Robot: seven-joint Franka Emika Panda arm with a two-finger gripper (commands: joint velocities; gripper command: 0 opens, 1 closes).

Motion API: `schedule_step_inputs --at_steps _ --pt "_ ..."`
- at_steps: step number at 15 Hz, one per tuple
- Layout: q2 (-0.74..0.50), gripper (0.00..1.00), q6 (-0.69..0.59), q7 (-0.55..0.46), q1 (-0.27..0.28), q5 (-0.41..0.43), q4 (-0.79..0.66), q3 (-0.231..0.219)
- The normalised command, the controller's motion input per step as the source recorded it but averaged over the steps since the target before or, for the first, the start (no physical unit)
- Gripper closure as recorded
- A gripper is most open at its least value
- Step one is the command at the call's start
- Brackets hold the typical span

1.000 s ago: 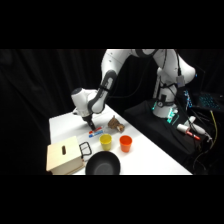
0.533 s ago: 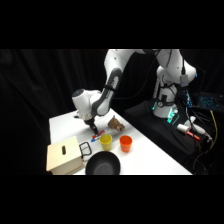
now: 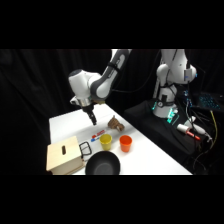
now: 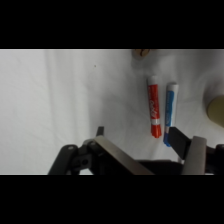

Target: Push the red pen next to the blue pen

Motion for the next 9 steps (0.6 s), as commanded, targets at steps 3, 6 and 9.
schedule_step_inputs --at_steps 3,6,9 --pt "-0.66 0.0 -0.28 0.18 0.097 -0.114 -0.34 -0.032" --pt "-0.5 0.0 -0.22 0.16 0.071 -0.098 -0.21 -0.004" --pt "-0.33 0.0 -0.14 0.1 0.036 -0.018 -0.13 0.023"
